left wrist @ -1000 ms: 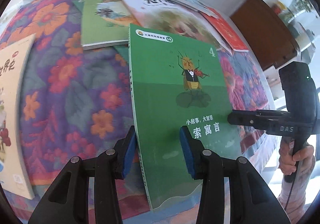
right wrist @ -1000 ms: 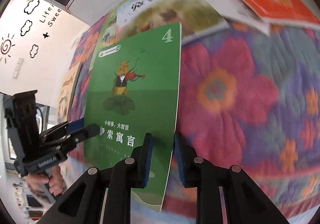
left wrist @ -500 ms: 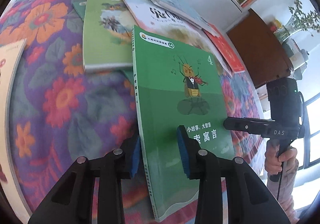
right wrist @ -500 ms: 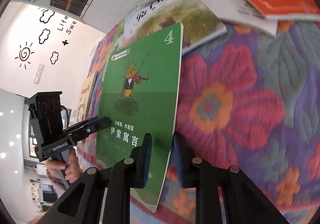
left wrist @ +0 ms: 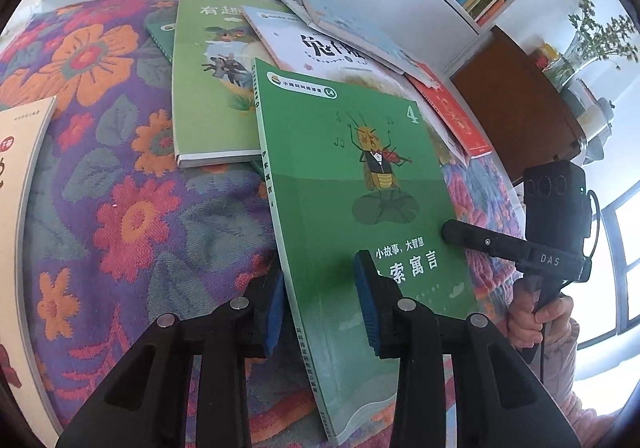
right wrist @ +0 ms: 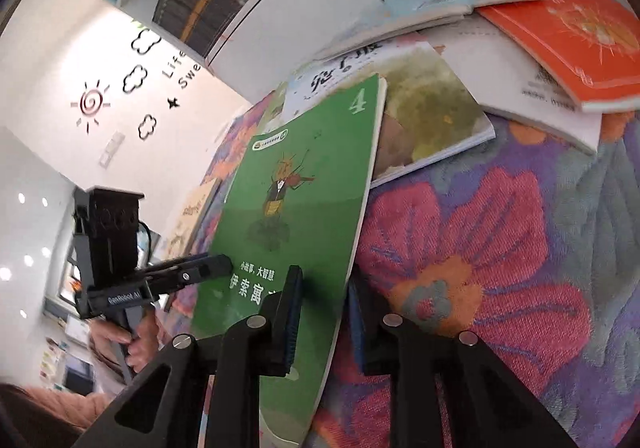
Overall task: Organize books
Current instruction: 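Lift the green book and carry it toward the placed beige book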
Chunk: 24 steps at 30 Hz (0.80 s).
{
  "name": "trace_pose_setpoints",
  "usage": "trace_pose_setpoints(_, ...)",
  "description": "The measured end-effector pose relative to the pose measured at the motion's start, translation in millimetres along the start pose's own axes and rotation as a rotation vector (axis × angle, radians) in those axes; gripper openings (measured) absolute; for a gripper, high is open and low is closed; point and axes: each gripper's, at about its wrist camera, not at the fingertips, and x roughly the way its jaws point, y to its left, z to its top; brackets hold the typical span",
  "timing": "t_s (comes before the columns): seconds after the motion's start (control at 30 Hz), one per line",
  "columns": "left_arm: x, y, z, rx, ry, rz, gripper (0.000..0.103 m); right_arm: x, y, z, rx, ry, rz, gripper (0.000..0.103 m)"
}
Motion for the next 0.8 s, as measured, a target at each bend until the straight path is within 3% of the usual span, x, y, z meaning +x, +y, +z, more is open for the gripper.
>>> trace_pose_setpoints(0.8, -0.1, -2.2, -1.3, -0.014, -0.010, -0.005, 0.033, -0.4, 3.8, 0.9, 0.002, -0.004, -0.014, 0.018)
